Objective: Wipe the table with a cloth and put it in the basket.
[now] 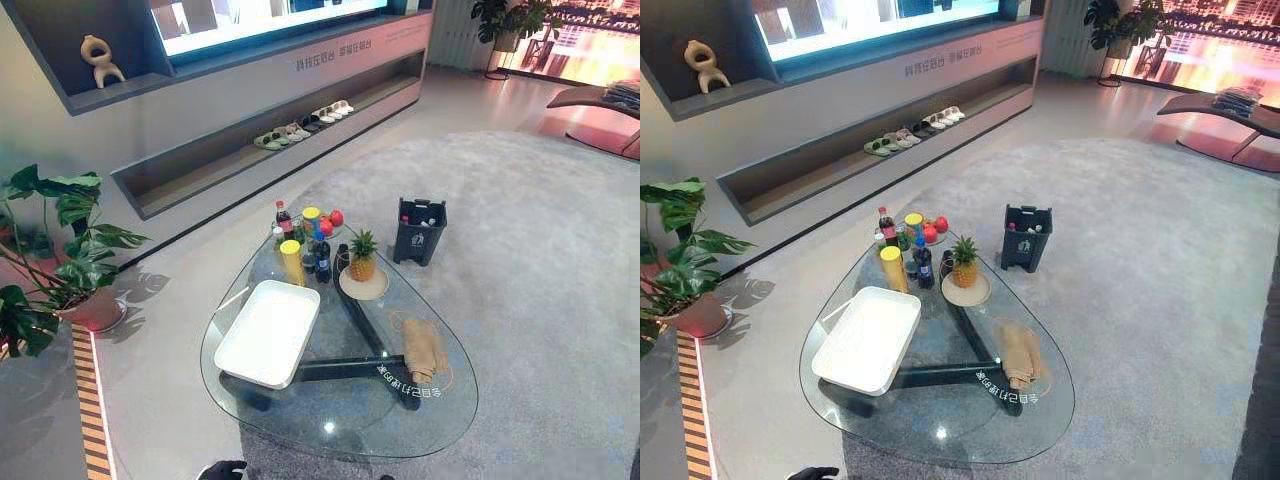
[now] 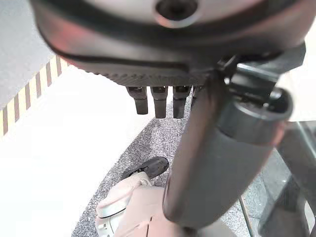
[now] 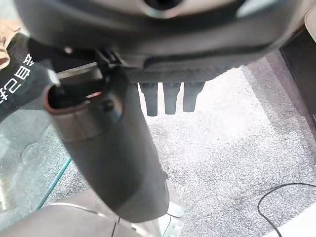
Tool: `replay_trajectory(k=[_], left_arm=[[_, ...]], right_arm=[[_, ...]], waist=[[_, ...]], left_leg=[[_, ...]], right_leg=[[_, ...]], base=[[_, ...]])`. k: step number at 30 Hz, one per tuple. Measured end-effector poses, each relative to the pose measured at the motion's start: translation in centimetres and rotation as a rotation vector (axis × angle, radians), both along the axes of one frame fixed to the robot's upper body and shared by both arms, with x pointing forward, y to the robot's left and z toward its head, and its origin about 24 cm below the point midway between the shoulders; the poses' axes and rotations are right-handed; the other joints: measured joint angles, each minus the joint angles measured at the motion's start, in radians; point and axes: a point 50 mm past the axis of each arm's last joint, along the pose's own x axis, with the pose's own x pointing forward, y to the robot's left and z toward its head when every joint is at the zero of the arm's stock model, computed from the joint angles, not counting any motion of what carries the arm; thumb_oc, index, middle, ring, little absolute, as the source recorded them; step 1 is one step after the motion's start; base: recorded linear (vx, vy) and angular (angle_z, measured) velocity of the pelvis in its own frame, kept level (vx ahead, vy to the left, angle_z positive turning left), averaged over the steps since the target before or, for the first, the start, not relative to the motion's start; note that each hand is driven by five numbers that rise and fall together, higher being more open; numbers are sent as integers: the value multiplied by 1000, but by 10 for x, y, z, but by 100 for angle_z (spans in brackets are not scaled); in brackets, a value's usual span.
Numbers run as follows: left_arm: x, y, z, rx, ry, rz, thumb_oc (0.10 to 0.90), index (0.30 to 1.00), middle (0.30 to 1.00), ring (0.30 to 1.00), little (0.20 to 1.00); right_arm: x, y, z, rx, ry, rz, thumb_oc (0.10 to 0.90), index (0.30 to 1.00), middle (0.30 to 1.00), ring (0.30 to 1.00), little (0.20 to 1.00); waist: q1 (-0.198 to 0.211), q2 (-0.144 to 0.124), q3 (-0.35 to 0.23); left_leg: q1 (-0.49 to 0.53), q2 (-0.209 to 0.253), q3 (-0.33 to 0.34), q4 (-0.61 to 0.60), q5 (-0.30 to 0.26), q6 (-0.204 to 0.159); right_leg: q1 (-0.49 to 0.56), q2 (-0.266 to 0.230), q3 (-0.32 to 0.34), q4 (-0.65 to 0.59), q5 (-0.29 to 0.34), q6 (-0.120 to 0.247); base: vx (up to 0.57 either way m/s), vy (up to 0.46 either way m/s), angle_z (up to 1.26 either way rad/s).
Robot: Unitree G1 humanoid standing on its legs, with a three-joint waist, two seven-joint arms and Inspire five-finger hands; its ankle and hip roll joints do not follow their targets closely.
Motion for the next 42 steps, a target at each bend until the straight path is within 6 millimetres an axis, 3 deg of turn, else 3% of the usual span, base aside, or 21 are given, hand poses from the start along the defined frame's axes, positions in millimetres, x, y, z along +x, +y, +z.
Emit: replay_trajectory(k=[42], left_arm=[[4, 3, 1, 7, -9, -3, 800, 900, 900, 900, 900]], right_arm=[[0, 0, 0, 1, -1, 1, 800, 900, 900, 900, 900]], waist=[[1, -6, 14]], left_leg=[[1, 0, 0, 1, 0, 0]], right_leg=[[6, 0, -1, 0, 1, 1]], base=[[-1, 0, 0]])
